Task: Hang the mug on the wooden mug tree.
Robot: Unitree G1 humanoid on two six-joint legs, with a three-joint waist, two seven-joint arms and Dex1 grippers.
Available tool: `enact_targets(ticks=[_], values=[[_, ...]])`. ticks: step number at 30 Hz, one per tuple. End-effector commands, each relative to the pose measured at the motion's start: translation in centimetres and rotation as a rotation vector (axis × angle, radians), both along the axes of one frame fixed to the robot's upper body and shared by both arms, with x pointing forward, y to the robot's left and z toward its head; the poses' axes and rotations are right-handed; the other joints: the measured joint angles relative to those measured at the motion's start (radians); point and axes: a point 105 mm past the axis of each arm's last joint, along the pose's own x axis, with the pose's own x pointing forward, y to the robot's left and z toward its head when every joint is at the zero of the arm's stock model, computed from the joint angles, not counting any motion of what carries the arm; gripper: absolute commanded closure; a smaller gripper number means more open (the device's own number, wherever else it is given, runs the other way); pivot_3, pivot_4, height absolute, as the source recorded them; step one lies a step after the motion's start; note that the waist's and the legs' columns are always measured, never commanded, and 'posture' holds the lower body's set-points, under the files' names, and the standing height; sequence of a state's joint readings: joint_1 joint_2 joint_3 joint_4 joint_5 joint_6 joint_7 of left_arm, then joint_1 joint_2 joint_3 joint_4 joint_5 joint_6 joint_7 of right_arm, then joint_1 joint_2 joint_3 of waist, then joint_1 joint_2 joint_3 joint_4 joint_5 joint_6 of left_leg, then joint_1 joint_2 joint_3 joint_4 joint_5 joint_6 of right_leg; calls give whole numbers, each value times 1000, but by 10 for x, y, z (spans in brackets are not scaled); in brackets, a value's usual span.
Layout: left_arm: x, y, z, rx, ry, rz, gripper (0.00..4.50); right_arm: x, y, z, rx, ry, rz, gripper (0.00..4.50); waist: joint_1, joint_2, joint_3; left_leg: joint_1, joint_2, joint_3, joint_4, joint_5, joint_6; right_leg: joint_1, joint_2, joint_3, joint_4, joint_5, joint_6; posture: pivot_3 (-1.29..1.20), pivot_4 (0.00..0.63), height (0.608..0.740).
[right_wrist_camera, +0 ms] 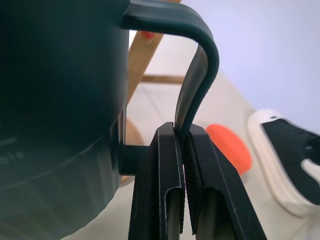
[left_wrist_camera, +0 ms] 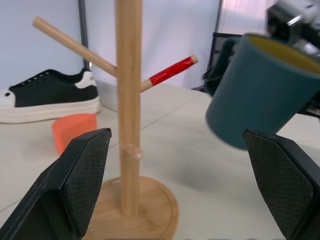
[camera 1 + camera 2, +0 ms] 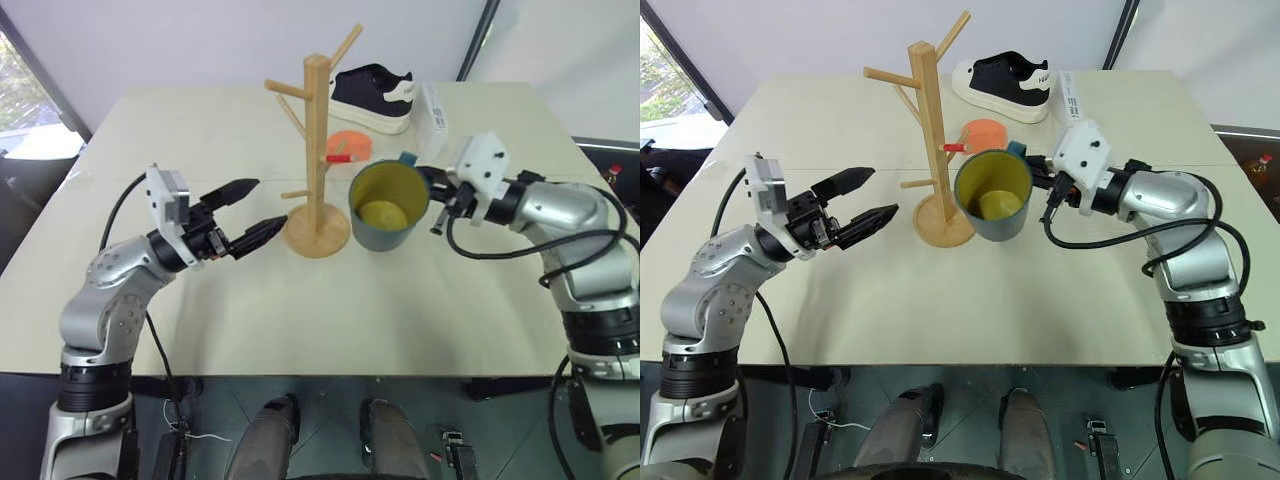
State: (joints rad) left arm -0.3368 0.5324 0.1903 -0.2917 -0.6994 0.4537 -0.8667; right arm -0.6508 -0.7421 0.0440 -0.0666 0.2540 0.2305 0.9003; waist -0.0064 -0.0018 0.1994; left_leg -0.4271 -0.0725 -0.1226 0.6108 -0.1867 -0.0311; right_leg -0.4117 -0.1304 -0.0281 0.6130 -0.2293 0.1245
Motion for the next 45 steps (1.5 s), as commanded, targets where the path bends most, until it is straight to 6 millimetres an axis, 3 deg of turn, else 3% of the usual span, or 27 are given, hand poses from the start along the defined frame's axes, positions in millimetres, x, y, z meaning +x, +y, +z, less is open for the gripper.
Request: enact_targets(ticks=[1,16,28,38,41,45], values=[[-13,2,8,0,-16,-21,0,1,6,12,-27,-57,20,4466,-3,0,0,0,0,0,0,0,0,0,0,0,0,0,0,0,150,740],[-16,35,-9,66,47,78,0,12,45,28,-119,-125,14,4466,-6,0,0,1,2,1,0,0,0,-2,3,1,3,0,-6,0,150,740],[-15,34,-7,45,37,81,0,21,64,34,-138,-127,-11,4466,-7,0,0,1,2,2,0,0,0,-3,3,1,4,0,-6,0,150,740],[-15,32,-3,30,20,77,0,28,70,26,-171,-96,-31,4466,-8,0,0,1,2,2,0,0,-1,-4,4,2,4,0,-6,0,150,740],[-15,32,-2,25,14,77,0,27,71,26,-173,-95,-26,3525,-8,0,0,1,2,2,0,0,-1,-4,4,2,4,1,-5,0,150,740],[-16,32,1,20,7,77,0,28,65,32,-171,-130,-47,1492,-8,0,0,1,2,2,0,0,-1,-4,4,2,4,1,-4,0,150,740]])
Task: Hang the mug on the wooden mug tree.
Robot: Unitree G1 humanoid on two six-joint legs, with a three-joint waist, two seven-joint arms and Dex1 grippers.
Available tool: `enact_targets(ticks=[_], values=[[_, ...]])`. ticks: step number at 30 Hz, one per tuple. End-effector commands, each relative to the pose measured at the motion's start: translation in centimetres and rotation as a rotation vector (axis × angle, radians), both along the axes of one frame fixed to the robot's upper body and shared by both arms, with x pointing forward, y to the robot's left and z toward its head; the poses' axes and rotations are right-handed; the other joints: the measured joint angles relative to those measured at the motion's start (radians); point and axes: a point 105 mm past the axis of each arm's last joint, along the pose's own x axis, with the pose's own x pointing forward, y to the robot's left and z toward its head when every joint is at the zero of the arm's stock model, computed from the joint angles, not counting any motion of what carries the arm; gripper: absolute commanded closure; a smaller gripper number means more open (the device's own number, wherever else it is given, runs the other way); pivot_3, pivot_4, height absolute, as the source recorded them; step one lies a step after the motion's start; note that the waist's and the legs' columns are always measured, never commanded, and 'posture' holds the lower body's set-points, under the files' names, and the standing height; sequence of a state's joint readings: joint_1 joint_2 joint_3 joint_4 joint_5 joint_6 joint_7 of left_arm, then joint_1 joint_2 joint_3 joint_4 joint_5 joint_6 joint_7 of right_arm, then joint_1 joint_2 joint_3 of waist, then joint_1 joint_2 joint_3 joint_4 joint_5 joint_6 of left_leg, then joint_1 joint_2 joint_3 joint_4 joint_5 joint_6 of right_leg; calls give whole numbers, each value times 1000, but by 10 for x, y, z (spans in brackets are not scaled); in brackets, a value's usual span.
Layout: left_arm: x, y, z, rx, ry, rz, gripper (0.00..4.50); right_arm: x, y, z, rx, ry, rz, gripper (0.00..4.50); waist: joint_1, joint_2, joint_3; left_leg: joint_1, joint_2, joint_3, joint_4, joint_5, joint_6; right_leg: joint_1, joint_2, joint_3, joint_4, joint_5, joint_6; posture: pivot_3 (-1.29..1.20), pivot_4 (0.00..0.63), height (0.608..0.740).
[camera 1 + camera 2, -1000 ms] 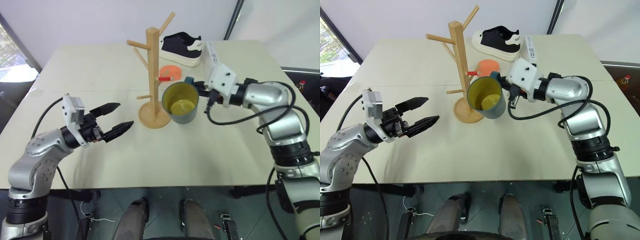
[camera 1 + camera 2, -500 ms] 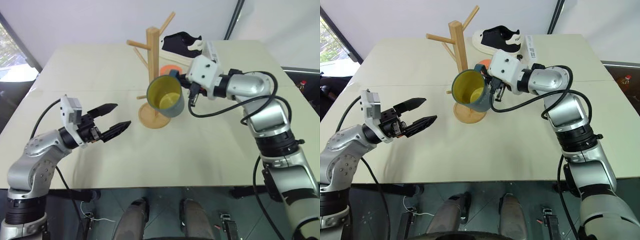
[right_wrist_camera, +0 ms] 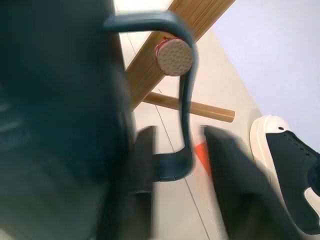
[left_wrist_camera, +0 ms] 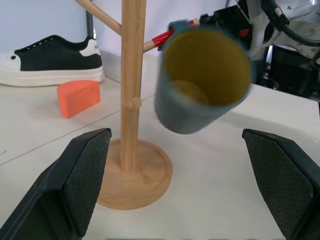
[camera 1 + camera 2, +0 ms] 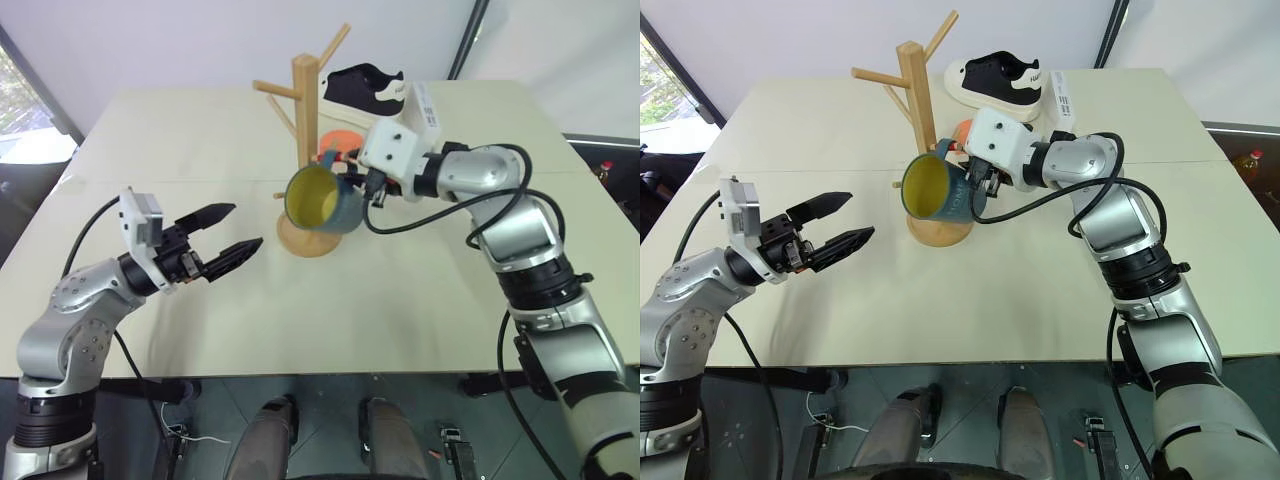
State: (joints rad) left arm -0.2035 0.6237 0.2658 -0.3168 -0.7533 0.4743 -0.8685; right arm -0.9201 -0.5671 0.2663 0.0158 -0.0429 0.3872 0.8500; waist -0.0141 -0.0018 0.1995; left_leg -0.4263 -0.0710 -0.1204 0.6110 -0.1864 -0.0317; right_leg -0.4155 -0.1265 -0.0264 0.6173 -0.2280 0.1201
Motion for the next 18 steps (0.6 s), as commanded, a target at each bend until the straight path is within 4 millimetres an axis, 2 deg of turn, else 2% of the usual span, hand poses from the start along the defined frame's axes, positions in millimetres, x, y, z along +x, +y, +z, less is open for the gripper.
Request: enact_targets(ticks=[1,7,9,14,18], values=[[-4,2,18,-14,-77,2,0,-4,-4,27,17,-104,-1,1042,0,0,0,0,0,0,0,0,0,0,0,0,0,0,0,0,150,740],[1,7,13,-5,-39,54,0,-6,-40,38,112,-108,-63,1042,4,0,0,0,0,0,0,0,0,0,0,0,0,0,0,0,150,740],[10,16,8,-11,-16,135,0,-11,-64,34,232,-86,-90,1042,5,-1,-1,0,0,0,0,0,0,1,0,0,-1,0,0,0,150,740],[31,42,-5,-31,-22,359,0,-12,-105,4,523,4,-190,1042,1,-1,0,1,0,0,0,0,0,2,0,0,0,1,1,0,150,740],[44,66,-35,1,12,545,0,-14,-116,-36,684,77,-264,1042,-2,-1,0,4,2,2,0,0,0,3,2,3,0,3,0,0,150,740]])
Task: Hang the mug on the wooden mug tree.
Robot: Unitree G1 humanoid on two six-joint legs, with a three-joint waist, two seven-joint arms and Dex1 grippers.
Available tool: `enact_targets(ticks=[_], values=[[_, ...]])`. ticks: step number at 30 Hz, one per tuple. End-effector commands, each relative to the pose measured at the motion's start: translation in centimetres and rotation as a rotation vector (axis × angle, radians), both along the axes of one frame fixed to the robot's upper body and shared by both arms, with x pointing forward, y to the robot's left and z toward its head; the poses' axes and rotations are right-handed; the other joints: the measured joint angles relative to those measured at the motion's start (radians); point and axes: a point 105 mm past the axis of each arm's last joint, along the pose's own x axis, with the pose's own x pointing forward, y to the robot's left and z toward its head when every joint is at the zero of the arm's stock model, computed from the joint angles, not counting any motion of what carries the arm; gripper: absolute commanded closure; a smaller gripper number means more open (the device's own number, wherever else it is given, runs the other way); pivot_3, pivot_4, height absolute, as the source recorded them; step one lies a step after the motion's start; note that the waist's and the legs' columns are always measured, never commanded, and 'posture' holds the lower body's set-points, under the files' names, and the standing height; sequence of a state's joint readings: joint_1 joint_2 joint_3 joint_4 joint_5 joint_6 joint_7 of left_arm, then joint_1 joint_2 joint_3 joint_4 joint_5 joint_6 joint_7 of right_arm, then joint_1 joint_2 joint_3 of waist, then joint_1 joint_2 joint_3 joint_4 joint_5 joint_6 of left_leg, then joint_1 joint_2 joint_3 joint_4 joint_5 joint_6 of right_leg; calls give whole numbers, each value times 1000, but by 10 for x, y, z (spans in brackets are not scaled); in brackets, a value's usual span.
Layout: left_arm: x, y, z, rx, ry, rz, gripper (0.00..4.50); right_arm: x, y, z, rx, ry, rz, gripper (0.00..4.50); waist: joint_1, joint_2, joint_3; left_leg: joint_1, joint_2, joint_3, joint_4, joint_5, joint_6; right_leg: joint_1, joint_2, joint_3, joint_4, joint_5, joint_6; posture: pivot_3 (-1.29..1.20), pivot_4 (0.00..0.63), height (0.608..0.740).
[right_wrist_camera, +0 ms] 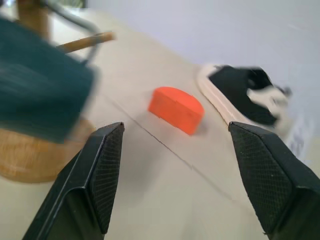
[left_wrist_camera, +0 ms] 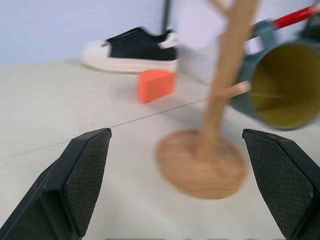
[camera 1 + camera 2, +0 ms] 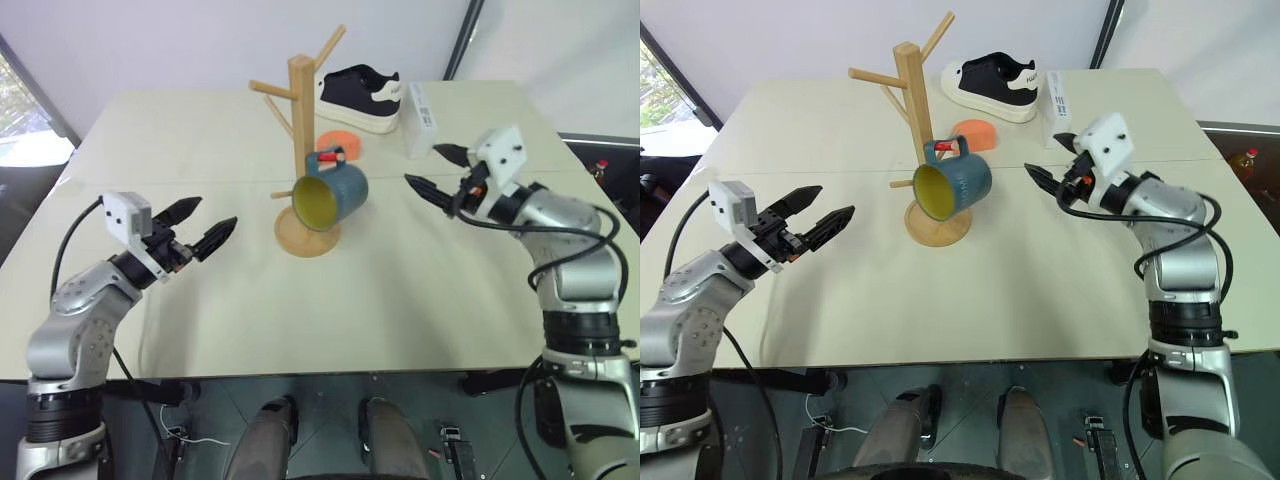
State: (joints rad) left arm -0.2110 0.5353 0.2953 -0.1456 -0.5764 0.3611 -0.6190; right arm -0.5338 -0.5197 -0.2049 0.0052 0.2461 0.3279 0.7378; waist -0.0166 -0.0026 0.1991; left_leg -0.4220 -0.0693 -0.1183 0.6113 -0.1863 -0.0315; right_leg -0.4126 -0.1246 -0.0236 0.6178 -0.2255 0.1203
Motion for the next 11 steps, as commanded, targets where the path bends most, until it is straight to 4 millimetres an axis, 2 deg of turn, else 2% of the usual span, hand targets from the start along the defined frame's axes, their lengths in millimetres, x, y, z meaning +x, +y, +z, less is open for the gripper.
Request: enact_targets(ticks=[1,6,11], values=[[7,22,-15,40,-5,153,0,-4,-4,-14,112,-19,-38,1042,1,0,0,0,0,0,0,0,0,0,1,0,0,0,0,0,150,740],[8,36,-41,44,26,267,0,-11,5,-52,193,53,-41,1042,4,0,0,1,1,0,0,0,0,0,1,2,0,0,-1,0,150,740],[7,39,-50,28,29,302,0,-12,8,-70,202,100,-41,1042,5,0,0,1,1,2,1,0,0,0,1,4,0,0,-2,0,150,740]])
